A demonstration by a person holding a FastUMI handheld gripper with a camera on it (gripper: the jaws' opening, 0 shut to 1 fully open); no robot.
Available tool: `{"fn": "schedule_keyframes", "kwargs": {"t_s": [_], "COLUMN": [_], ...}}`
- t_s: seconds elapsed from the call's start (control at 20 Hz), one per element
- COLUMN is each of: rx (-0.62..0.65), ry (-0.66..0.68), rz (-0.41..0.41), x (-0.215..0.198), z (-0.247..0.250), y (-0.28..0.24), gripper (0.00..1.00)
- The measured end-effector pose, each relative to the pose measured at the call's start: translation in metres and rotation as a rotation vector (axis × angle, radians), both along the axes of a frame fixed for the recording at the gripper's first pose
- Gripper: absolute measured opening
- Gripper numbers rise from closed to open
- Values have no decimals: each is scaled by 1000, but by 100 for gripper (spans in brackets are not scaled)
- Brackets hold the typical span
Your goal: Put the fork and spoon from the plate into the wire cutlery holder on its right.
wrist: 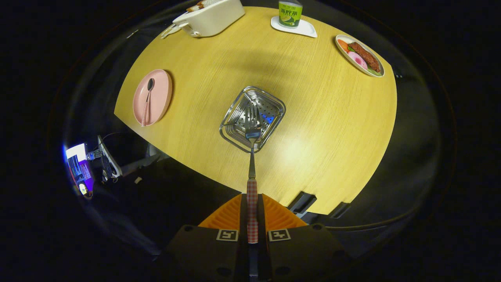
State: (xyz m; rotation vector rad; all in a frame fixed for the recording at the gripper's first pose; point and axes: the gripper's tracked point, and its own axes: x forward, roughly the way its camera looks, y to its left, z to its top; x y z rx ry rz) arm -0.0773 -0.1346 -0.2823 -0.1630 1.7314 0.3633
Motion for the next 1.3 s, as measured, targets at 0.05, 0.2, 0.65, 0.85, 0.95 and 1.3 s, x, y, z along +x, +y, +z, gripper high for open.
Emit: {"fn": "schedule_keyframes", "kwargs": {"t_s": [0.05, 0.2, 0.65, 0.85, 0.95, 1.3], "rx": [-8, -48, -110, -97, -71, 46], "ry": [28, 109, 206, 197, 171, -49], "rz": [13, 37, 31, 12, -5, -94], "x": [3, 9, 31, 34, 37, 64], "z": [-3, -11, -33, -39, -39, -19], "y": [0, 1, 16, 18, 22, 35], "gripper": [13, 13, 14, 16, 17, 26]}}
